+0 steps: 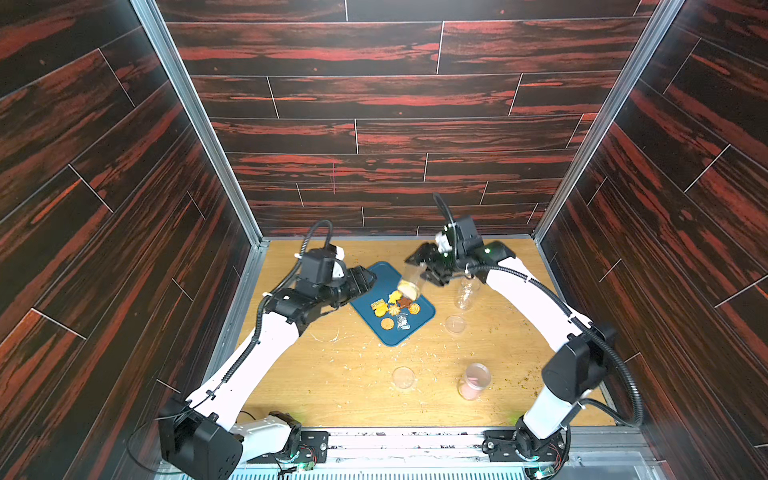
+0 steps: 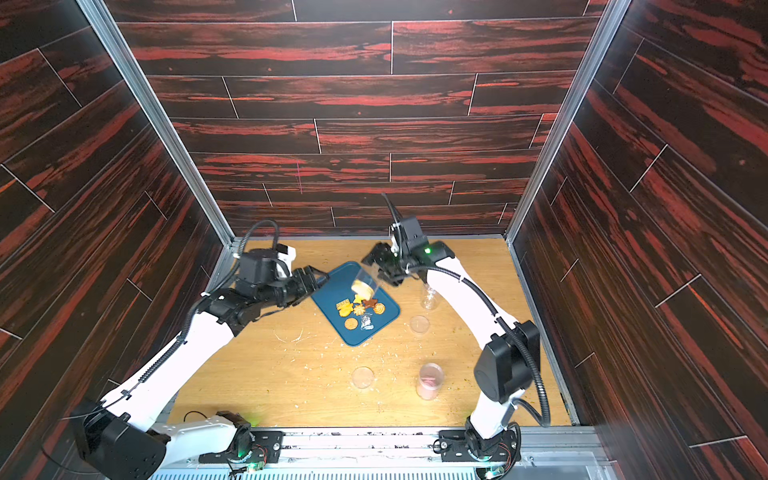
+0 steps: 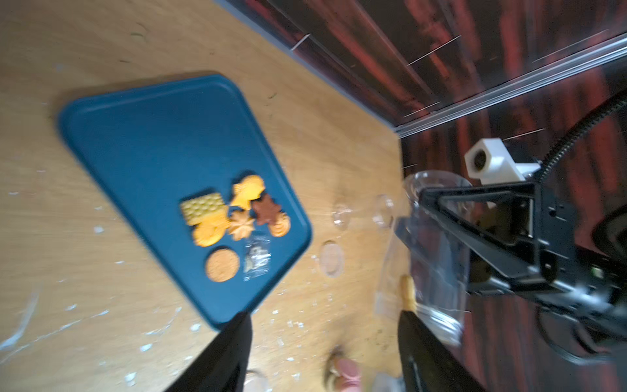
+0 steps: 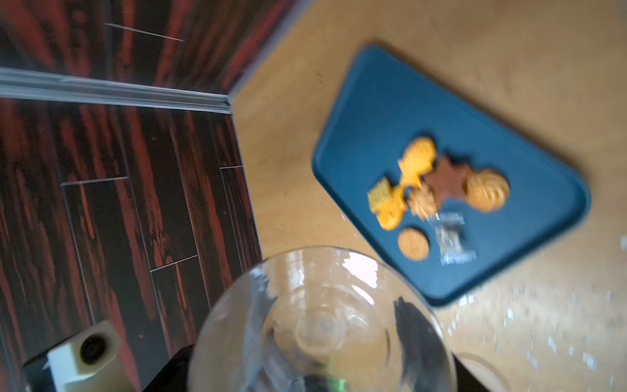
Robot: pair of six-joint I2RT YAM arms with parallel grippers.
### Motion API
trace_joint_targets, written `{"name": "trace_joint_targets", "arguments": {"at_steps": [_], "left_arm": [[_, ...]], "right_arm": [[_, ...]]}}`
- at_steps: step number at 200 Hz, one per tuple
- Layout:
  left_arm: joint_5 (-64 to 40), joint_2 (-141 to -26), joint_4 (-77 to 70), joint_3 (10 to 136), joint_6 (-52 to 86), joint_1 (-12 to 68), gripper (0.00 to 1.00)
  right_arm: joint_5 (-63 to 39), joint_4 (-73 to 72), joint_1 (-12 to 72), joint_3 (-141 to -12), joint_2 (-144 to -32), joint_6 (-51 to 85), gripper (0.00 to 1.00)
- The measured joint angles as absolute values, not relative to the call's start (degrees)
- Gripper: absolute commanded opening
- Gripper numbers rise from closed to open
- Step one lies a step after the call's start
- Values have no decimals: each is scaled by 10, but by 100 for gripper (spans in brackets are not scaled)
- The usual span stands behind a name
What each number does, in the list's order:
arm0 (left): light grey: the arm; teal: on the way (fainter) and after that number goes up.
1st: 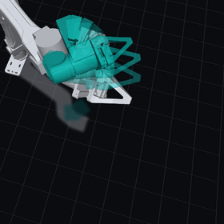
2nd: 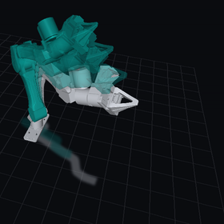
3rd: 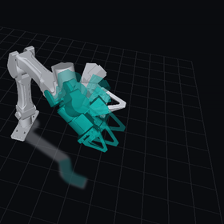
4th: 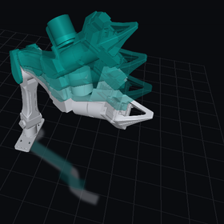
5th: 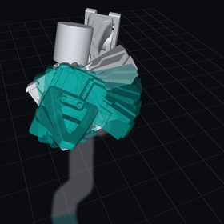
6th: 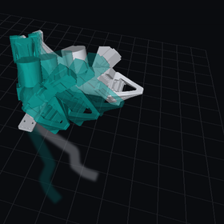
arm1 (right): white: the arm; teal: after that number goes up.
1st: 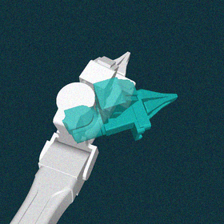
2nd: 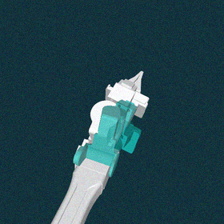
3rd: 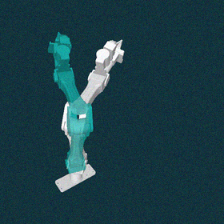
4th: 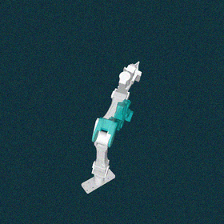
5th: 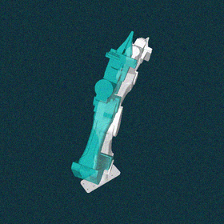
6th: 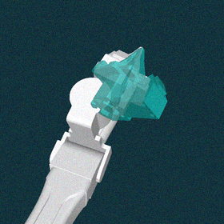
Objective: Pour the cookies out of the jar
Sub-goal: Pour the cookies in the jar onto the tray.
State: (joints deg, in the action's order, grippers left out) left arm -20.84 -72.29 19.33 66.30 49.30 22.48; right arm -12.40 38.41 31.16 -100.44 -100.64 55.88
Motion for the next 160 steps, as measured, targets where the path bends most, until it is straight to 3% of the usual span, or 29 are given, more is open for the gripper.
{"name": "trace_joint_targets", "arguments": {"at_steps": [58,160], "left_arm": [[-330,-765,97,664,564,229,78],[-378,-841,211,755,443,255,76]], "right_arm": [[-110,411,322,-1014,-1023,516,70],[-171,427,333,-1069,-1051,537,70]]}}
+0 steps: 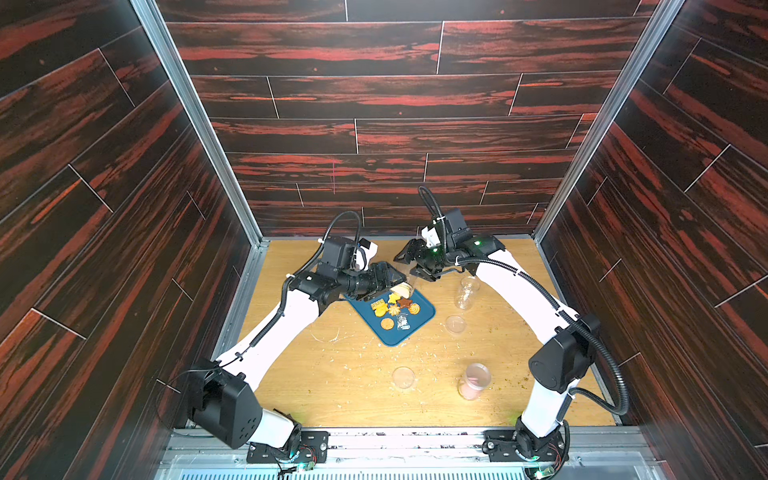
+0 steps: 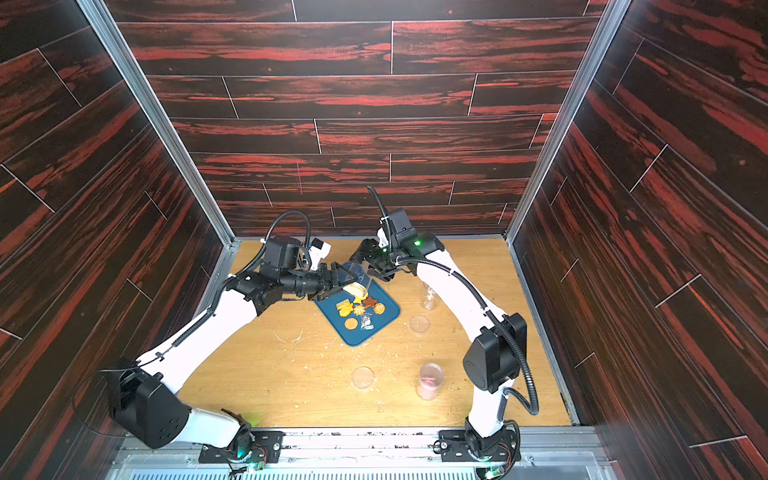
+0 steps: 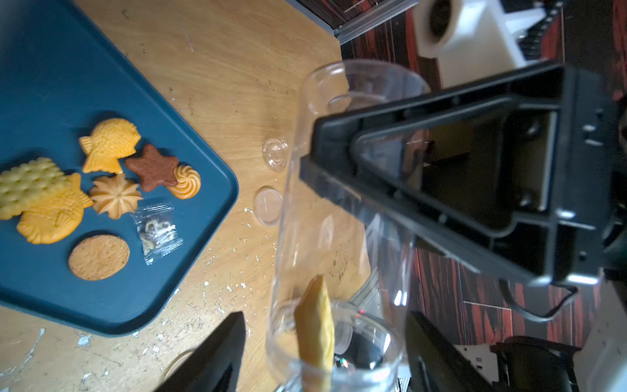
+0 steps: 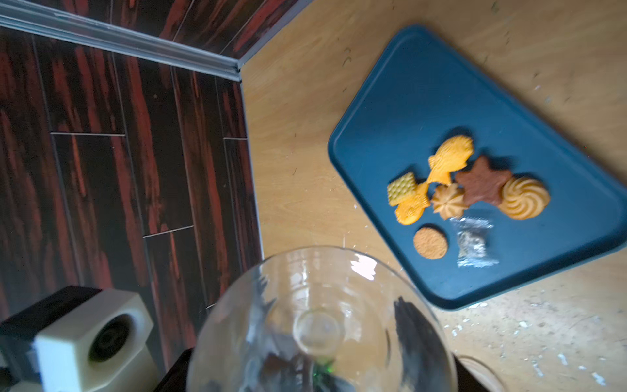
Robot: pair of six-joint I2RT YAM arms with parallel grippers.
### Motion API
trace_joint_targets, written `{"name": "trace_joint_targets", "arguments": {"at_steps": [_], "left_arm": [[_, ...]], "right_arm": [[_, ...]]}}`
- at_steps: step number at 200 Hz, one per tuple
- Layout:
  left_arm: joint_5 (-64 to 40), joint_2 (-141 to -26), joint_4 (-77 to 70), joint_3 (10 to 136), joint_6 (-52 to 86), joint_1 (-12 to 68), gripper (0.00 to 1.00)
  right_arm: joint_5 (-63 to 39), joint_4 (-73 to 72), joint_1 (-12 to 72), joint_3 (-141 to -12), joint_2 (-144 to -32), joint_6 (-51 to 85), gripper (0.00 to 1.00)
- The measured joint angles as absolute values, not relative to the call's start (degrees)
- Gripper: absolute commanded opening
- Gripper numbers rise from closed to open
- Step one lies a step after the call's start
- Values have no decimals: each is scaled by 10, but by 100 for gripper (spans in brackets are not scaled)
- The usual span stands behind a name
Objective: Pour the cookies out of the jar
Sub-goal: Pour the cookies in the jar onto the tray.
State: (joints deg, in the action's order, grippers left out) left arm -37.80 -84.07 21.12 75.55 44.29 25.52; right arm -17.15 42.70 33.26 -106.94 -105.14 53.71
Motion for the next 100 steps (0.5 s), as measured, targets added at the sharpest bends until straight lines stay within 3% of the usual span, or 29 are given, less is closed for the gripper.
{"name": "trace_joint_targets", "arguments": {"at_steps": [100], "left_arm": [[-385,-859,182,755,465,268,67]], "right_arm": [[-215,410,354,-1069,-1058,574,70]]}}
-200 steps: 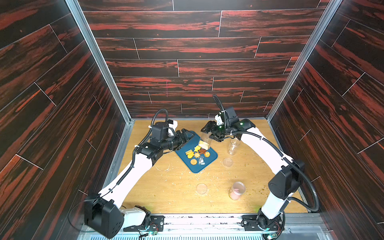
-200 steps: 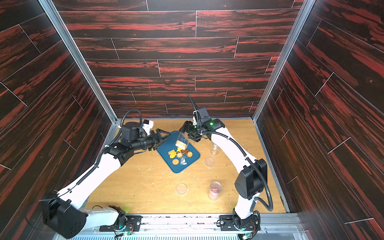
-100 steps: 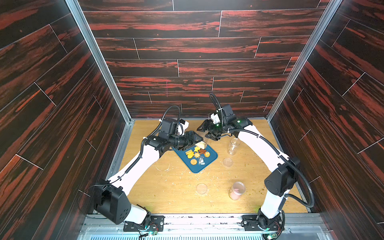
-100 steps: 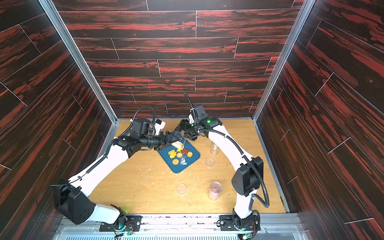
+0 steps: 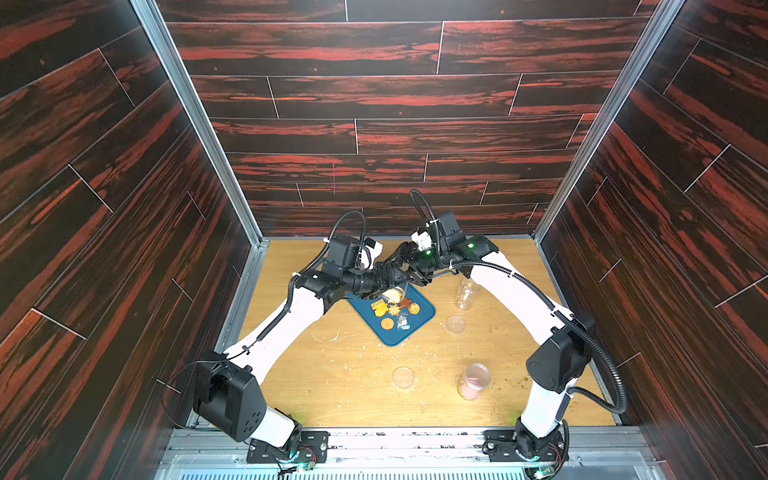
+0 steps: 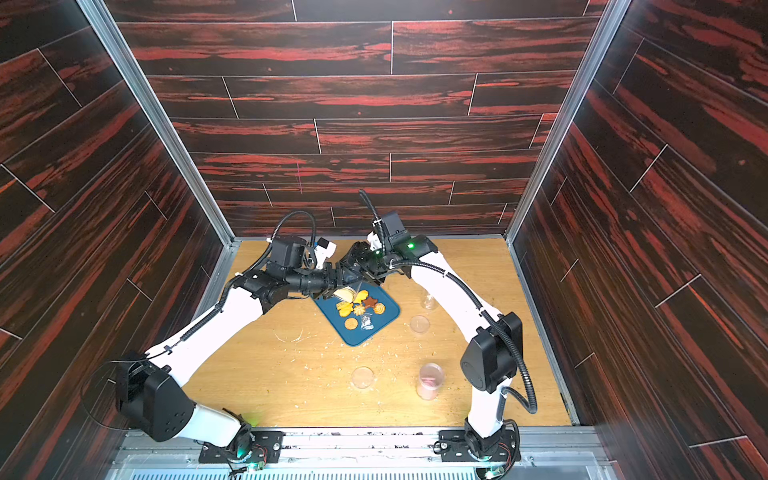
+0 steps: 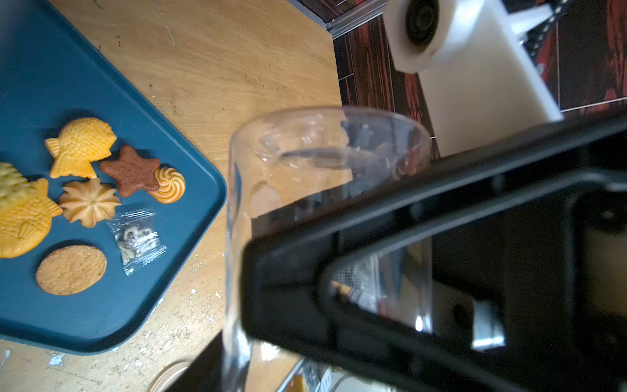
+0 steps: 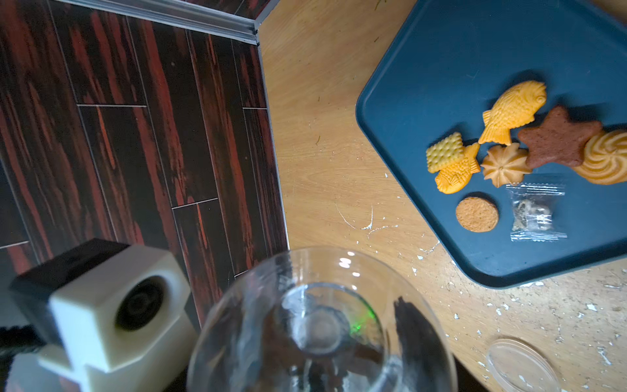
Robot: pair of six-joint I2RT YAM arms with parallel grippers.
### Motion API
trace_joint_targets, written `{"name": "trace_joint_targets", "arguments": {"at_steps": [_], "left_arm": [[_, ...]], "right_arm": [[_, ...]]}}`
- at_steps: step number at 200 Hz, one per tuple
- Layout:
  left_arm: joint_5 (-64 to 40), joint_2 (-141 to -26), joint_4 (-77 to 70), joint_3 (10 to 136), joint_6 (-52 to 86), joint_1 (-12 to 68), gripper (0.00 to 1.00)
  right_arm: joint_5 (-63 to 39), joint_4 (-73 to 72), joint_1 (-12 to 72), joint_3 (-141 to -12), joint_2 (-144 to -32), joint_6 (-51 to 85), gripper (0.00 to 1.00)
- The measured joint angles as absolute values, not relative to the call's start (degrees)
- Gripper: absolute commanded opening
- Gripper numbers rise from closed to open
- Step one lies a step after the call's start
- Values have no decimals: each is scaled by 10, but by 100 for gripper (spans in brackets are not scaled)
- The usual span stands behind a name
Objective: Pour the cookies out of the jar
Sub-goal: Pour the cookies in the jar onto the tray.
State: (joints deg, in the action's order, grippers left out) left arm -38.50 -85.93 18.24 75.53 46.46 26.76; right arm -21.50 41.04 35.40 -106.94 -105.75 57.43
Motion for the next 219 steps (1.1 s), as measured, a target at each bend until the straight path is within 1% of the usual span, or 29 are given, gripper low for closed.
{"name": "trace_joint_targets", "arguments": {"at_steps": [14,30,64,106,144,155,177,201,219], "left_arm": [[-385,-859,182,755,465,268,65],[-384,-859,183,755,465,268,63],[-379,-863,182,755,465,270,63],[-363,-877,178,755,465,271,63],[-314,-885,184,755,463,277,64],[-301,-889,177,755,469,274,64],[-278,-905,155,753,491,267,64],[-263,-913,96,729,524,263,64],[-267,-917,65,724,532,263,64]], "right_arm": [[-215,410,354,-1069,-1058,574,71],[-216,410,354,-1069,-1058,572,75],[-215,412,354,-1070,-1058,561,82],[-194,425,333,-1070,-1057,536,84],[-158,441,301,-1066,-1041,493,84],[-147,439,297,-1037,-1016,481,84],[-149,427,289,-936,-944,473,82],[-191,382,277,-827,-878,481,82],[-226,341,252,-779,-853,494,84]]}}
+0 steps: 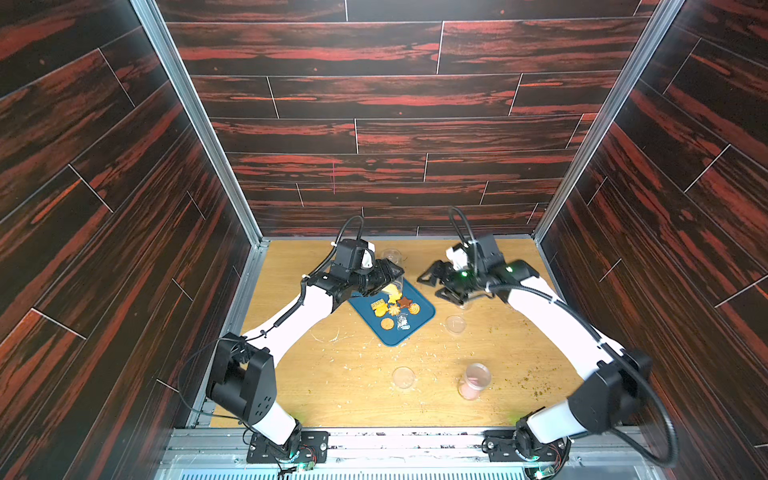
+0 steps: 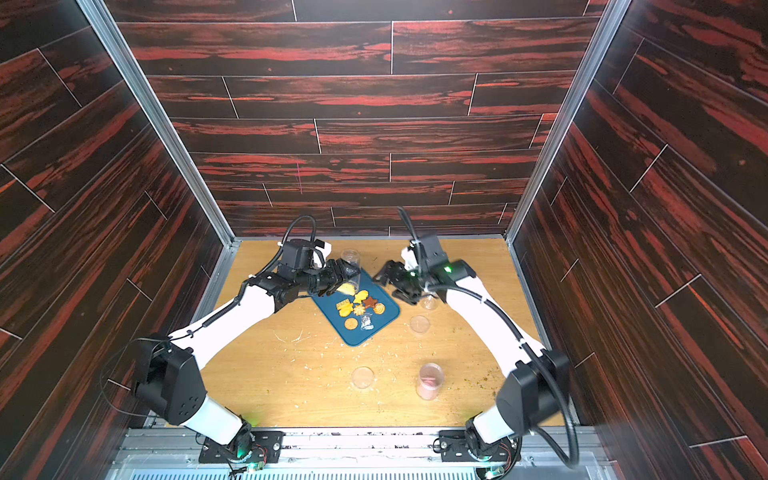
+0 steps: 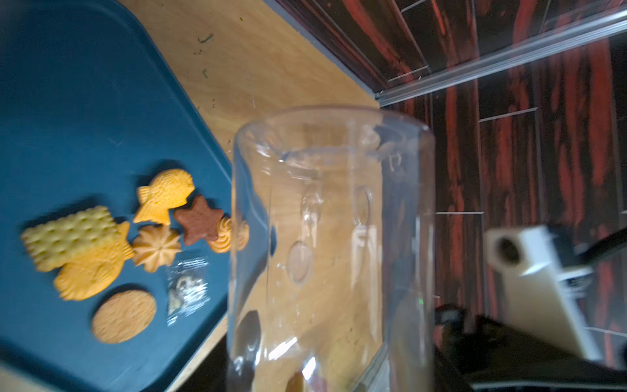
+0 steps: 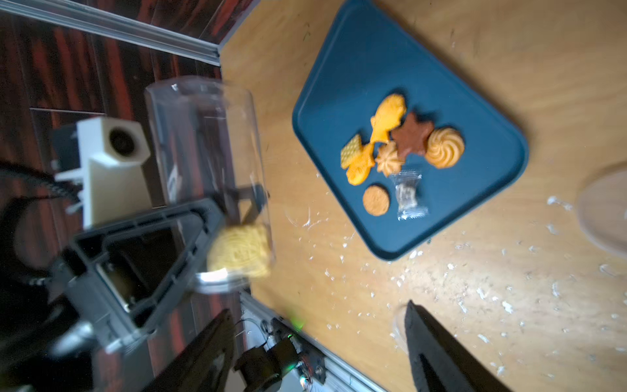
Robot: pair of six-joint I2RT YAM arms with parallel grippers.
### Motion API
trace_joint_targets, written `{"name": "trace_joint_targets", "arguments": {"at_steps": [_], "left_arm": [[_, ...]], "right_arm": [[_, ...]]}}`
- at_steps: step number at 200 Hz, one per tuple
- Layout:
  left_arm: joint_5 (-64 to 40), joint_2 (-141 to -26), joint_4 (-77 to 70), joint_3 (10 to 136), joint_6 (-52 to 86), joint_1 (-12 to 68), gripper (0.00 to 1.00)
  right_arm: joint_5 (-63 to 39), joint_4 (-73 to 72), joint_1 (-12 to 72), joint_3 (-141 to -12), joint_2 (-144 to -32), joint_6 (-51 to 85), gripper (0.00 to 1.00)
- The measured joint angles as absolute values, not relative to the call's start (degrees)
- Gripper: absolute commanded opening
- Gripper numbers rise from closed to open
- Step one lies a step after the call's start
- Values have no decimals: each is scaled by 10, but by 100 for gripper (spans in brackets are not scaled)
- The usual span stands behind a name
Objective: Pour the cookies out of the jar
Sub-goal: Pour the cookies in the jar onto the tray.
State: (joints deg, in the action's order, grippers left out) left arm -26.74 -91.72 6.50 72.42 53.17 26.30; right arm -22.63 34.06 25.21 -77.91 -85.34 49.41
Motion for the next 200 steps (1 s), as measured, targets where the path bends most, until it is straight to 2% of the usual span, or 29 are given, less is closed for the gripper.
{"name": "trace_joint_targets", "arguments": {"at_steps": [30,65,106,139,171,200], "left_arm": [[-272,-915,43,721,481,271,65],[-274,-868,-12,649,366,287,66],[-286,-832,-75,603,220,293,66],[-292,-812,-143,559,149,293,66],[-292,-812,-175,552,123,296,66],[-291,-812,-203,552,113,296,66]], "right_arm": [[-279,298,209,-802,-854,495,88],[-332,296,210,-954,-911,451,88],[-331,399,214,-1120,-1013,371,88],[-318,463,226,-1138,-1035,332,85],[-300,481,236,-1138,-1036,325,80],[-269,496,238,-1138,-1036,329,80]]}}
